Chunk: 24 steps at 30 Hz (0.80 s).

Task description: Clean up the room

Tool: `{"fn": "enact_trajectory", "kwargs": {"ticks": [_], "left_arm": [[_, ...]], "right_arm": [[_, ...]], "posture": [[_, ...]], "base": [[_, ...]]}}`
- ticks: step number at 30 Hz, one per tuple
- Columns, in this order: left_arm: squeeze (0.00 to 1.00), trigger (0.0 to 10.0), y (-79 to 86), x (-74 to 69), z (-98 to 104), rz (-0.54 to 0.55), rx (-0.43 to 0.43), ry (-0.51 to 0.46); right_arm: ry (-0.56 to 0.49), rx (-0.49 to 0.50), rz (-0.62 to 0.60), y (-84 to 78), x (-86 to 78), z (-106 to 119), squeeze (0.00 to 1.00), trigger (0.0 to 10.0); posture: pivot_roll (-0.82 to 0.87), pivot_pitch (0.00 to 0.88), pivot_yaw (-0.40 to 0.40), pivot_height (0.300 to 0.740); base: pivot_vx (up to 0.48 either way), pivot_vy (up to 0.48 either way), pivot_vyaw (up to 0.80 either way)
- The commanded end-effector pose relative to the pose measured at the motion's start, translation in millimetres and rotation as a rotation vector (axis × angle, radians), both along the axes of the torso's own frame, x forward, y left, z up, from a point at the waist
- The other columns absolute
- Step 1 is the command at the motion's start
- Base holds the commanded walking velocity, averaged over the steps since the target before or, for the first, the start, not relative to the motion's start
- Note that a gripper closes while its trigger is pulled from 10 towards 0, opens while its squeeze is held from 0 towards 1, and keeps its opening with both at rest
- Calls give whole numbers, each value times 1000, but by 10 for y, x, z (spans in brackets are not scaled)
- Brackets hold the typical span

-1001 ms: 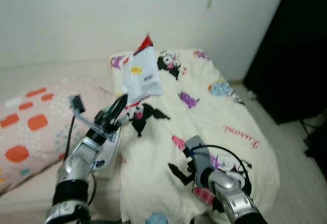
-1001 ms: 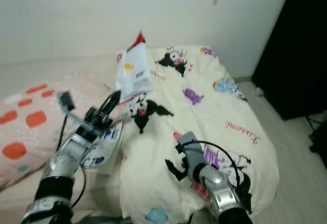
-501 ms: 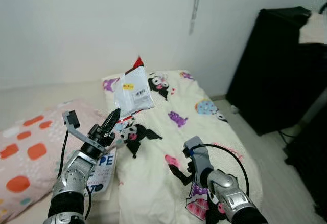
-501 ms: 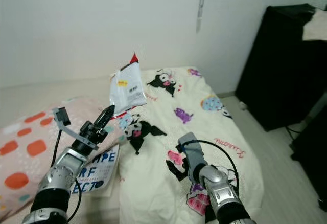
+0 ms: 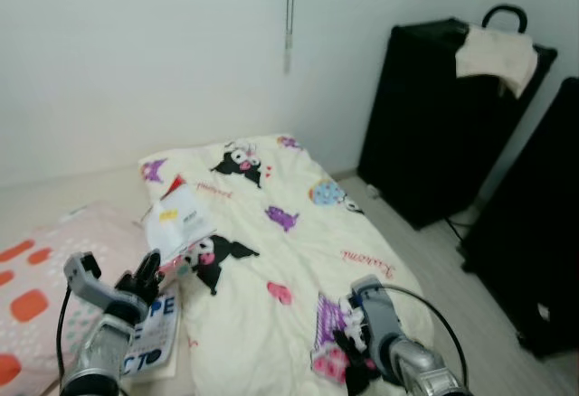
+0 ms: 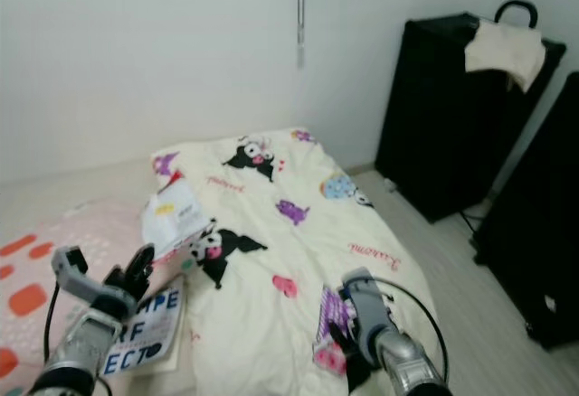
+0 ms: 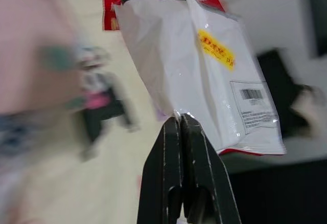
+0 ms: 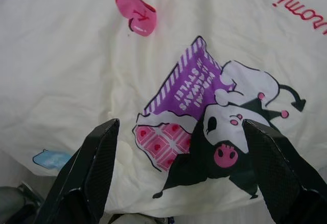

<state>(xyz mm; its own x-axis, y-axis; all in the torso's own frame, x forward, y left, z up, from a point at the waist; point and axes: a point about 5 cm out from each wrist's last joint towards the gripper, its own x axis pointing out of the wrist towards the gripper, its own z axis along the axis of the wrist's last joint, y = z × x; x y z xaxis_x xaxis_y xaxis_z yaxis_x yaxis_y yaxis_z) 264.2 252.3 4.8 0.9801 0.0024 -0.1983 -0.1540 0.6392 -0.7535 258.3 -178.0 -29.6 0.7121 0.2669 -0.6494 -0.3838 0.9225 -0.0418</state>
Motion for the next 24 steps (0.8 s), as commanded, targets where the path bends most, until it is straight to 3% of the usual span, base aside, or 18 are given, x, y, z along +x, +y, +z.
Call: {"fn": "enact_trajectory", "kwargs": {"ticks": [1,2,5,6,8,13,15,21,24], "left_arm": [[0,10000,121,-214,-184,60,43,132],[0,10000,121,-214,-184,60,43,132],[0,10000,171,-519,-435,116,74,321],[0,10000,171,-519,-435,116,74,321],[0,10000,155,-737,-589,133,82,429],[0,10000,105,-916,-716,131,99,536],[0,10000,48,-1046,-812,115,114,628],[0,10000,-10,-1117,-868,100,126,676],[0,10000,-21,-1134,-880,105,128,683]], "right_arm": [[8,-9,4,58,-19,-33,0,10000],[8,-9,4,58,-19,-33,0,10000],[41,-38,2,47,-96,-106,0,10000],[41,-38,2,47,-96,-106,0,10000],[67,-52,-4,31,-166,-163,0,10000],[78,-40,-16,26,-200,-188,0,10000],[80,-31,-15,42,-208,-198,0,10000],[82,-28,-13,64,-218,-210,0,10000],[87,-29,-10,81,-238,-227,0,10000]], "posture": [[-16,0,-27,714],[-16,0,-27,714],[-18,0,-23,714],[-18,0,-23,714],[-16,0,-22,714],[-11,0,-23,714],[-13,0,-21,714],[-9,0,-20,714],[-9,0,-18,714]], "base": [[0,0,775],[0,0,775],[0,0,775],[0,0,775],[0,0,775],[0,0,770],[-381,0,769],[-480,0,764],[0,0,763]]}}
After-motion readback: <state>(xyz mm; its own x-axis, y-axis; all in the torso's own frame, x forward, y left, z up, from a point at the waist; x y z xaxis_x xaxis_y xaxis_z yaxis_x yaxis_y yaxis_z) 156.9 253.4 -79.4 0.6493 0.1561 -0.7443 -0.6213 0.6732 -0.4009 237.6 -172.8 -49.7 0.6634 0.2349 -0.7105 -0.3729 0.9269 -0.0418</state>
